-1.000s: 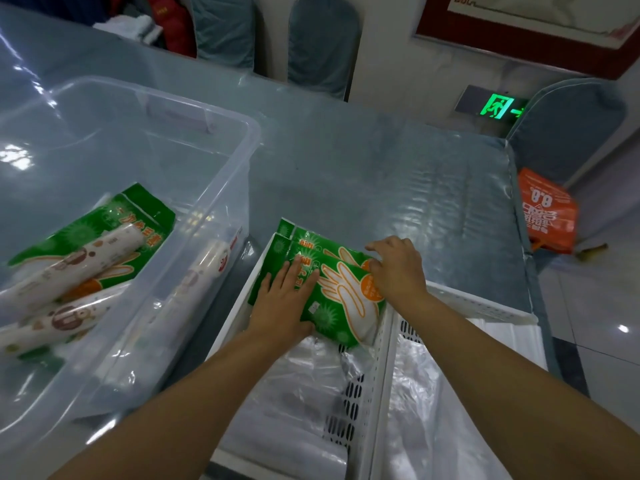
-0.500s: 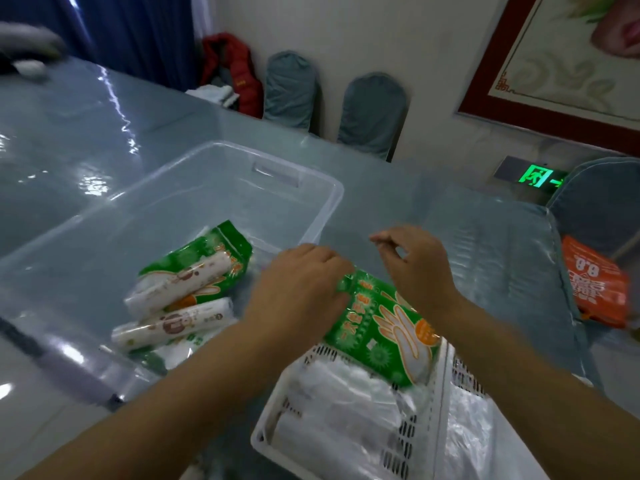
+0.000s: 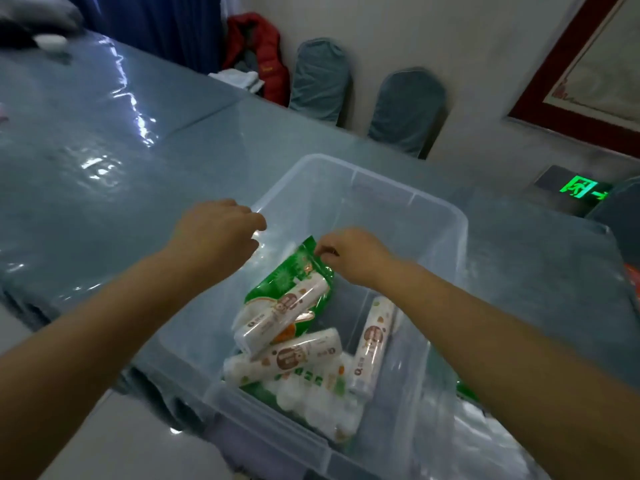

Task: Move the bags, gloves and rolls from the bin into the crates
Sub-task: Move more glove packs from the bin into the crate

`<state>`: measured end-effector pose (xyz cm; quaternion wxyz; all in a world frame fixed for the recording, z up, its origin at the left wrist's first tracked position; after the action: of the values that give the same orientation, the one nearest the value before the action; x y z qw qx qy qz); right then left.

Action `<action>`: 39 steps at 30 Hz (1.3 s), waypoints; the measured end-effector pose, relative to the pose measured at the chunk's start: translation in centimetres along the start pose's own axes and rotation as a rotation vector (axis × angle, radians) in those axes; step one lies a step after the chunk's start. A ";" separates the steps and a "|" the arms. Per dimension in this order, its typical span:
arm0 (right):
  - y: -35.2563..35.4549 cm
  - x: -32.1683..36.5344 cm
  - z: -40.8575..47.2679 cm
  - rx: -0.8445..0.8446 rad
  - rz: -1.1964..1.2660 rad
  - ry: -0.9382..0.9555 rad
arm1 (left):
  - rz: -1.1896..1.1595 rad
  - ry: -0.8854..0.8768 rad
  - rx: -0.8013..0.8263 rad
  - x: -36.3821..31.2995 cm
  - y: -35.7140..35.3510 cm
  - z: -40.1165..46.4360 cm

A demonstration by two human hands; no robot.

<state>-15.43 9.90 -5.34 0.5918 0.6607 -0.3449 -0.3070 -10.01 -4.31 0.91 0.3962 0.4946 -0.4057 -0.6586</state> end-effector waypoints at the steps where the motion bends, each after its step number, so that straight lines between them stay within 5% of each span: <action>1: -1.6 1.3 1.6 0.059 -0.036 0.019 | -0.021 -0.031 -0.002 0.7 -0.2 0.1; 9: -11.8 6.5 6.9 0.263 -0.141 0.066 | -0.287 -0.124 -0.029 3.2 -1.0 -0.2; 13: -12.0 5.6 6.4 0.236 -0.412 0.116 | -0.353 -0.132 -0.027 3.6 -1.0 -0.2; 18: -8.9 2.1 3.9 0.156 -0.318 0.026 | -0.347 -0.150 -0.040 3.4 -0.9 -0.1; 24: 0.4 -5.2 -0.6 -0.108 0.075 -0.380 | -0.210 -0.221 -0.035 1.4 -0.3 1.7; 31: 7.1 -10.2 -9.3 -0.619 0.996 -0.630 | -0.822 -0.057 -0.011 -3.0 0.5 6.1; 35: 7.7 -11.5 -13.7 -0.735 1.202 -0.707 | -1.072 -0.060 0.155 -9.1 -1.3 7.3; 39: 7.7 -13.5 -19.3 -0.801 1.234 -0.831 | -1.095 -0.182 0.096 -15.0 -0.5 7.4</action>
<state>-8.16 31.53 4.44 0.6678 -0.0726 -0.6987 -0.2461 -14.31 10.76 6.75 -0.0637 0.5917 -0.1515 -0.7892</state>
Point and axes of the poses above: each hand's wrist, its own z-axis towards the middle knuckle, its own y-axis out of the back of the hand, x = y × z, the point moved 10 cm from there along z, towards the middle knuckle, and after that the axes turned 15 degrees about -z, right-handed, at the moved point
